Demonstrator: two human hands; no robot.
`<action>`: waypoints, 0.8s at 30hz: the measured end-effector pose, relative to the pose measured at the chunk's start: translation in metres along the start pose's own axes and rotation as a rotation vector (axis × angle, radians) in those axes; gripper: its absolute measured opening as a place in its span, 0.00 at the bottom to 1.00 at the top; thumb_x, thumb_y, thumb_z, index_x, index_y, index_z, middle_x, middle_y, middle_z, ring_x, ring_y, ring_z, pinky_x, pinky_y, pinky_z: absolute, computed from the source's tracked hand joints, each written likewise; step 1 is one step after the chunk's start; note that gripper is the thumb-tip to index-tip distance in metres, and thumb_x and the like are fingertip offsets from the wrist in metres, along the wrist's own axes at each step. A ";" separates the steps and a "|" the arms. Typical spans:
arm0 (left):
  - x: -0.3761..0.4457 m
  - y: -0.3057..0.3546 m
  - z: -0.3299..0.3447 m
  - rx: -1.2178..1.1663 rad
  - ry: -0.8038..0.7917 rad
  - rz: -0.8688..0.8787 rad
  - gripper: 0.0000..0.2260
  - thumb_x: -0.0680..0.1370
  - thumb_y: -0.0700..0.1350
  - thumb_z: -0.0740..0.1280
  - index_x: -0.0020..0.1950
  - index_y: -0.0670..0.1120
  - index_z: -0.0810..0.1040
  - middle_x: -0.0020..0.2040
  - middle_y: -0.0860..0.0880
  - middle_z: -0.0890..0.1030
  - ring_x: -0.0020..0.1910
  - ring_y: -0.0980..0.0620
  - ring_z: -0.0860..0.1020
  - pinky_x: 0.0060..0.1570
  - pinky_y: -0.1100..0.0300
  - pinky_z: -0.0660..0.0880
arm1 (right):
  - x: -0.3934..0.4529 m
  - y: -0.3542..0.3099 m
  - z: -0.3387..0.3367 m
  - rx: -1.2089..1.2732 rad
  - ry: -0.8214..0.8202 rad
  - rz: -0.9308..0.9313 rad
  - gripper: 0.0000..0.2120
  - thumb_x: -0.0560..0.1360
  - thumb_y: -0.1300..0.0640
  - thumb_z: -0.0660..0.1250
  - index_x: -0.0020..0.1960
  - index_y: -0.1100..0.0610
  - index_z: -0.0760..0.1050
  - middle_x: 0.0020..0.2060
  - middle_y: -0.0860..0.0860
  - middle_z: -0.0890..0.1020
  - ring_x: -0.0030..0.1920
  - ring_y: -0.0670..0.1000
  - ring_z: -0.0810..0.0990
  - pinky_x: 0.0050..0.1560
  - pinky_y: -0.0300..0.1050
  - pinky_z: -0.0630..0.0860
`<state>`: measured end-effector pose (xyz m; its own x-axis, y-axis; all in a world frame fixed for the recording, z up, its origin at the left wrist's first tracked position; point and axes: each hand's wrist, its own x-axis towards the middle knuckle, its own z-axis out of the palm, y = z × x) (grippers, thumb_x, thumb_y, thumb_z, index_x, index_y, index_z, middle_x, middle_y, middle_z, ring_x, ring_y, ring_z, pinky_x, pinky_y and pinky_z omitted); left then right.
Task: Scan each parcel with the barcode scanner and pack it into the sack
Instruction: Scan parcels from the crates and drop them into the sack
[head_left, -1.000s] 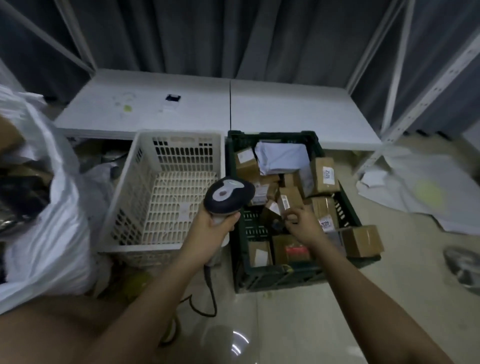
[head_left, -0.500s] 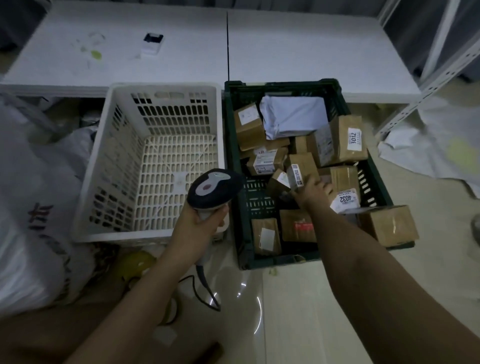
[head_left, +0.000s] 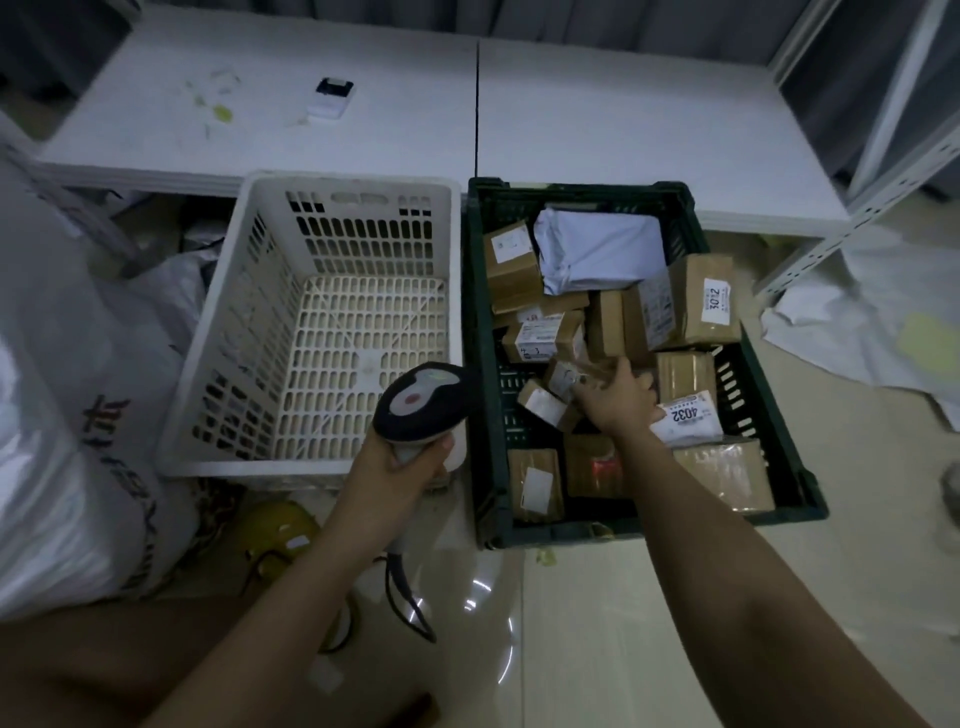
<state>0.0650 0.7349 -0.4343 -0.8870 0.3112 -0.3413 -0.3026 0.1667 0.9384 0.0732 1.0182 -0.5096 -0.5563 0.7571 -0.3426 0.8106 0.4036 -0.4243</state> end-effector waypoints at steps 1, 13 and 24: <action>-0.001 0.002 -0.003 -0.011 0.010 0.005 0.22 0.73 0.42 0.71 0.67 0.45 0.72 0.56 0.45 0.80 0.51 0.48 0.79 0.51 0.58 0.79 | -0.006 -0.004 -0.006 0.121 0.017 -0.040 0.30 0.69 0.43 0.71 0.67 0.50 0.67 0.67 0.60 0.66 0.66 0.64 0.67 0.67 0.57 0.62; -0.020 0.027 -0.042 -0.166 0.237 0.135 0.18 0.76 0.39 0.70 0.65 0.44 0.74 0.56 0.49 0.81 0.50 0.57 0.80 0.50 0.67 0.78 | -0.133 -0.064 -0.048 0.694 -0.397 -0.548 0.08 0.77 0.58 0.68 0.49 0.45 0.78 0.52 0.46 0.81 0.57 0.49 0.79 0.57 0.51 0.79; -0.023 0.025 -0.075 -0.247 0.312 0.147 0.24 0.73 0.37 0.72 0.66 0.48 0.70 0.58 0.56 0.76 0.56 0.59 0.74 0.44 0.78 0.71 | -0.176 -0.096 -0.010 0.759 -0.421 -0.504 0.14 0.78 0.53 0.66 0.63 0.51 0.72 0.60 0.47 0.77 0.59 0.44 0.78 0.51 0.35 0.77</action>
<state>0.0515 0.6615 -0.3986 -0.9785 0.0100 -0.2062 -0.2061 -0.0991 0.9735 0.0950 0.8512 -0.4005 -0.9411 0.2853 -0.1815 0.2125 0.0815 -0.9738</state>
